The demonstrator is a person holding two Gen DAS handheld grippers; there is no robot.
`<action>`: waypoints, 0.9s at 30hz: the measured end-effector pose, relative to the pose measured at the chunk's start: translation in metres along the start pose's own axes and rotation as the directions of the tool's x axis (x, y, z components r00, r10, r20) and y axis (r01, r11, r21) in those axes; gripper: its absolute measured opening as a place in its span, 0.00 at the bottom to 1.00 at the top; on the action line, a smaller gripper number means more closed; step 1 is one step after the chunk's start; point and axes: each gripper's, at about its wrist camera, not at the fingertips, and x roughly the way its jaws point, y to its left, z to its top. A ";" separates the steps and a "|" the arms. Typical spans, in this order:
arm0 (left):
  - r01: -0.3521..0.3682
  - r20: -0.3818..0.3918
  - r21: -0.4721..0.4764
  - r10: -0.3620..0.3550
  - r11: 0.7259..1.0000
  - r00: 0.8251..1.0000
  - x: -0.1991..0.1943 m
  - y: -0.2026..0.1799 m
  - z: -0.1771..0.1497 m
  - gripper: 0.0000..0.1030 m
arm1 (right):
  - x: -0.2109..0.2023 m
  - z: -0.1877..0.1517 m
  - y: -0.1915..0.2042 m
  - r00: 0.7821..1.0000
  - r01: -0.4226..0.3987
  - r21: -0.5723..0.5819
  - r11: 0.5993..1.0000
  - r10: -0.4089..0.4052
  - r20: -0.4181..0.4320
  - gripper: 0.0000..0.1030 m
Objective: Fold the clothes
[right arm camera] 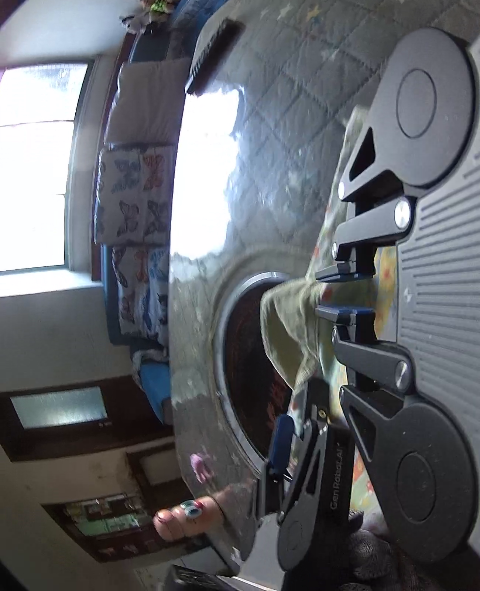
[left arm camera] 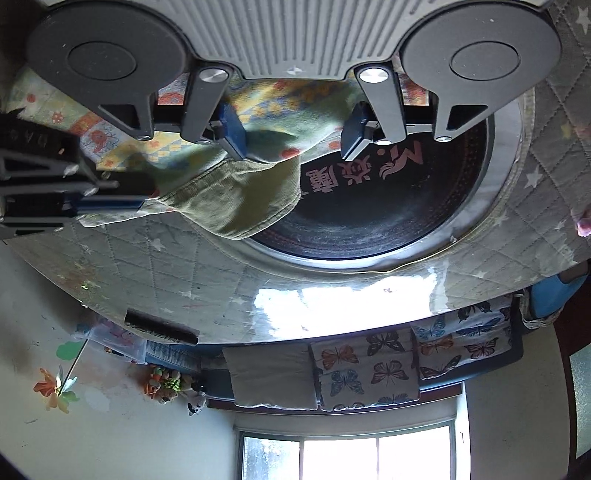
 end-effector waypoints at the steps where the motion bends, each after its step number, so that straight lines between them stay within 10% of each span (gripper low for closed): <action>1: -0.004 0.003 -0.002 0.004 1.000 1.000 -0.002 0.001 -0.001 0.63 | 0.002 0.000 0.004 1.000 -0.011 -0.005 1.000 0.011 -0.007 0.19; 10: -0.067 0.082 0.050 0.063 0.997 0.995 -0.037 -0.003 -0.024 0.88 | -0.017 -0.017 0.040 0.999 -0.053 -0.117 0.992 0.053 -0.004 0.21; 27: -0.133 0.112 0.048 0.127 0.990 0.986 -0.064 -0.011 -0.067 0.96 | -0.053 -0.051 0.065 0.998 -0.050 -0.173 0.984 0.057 0.037 0.35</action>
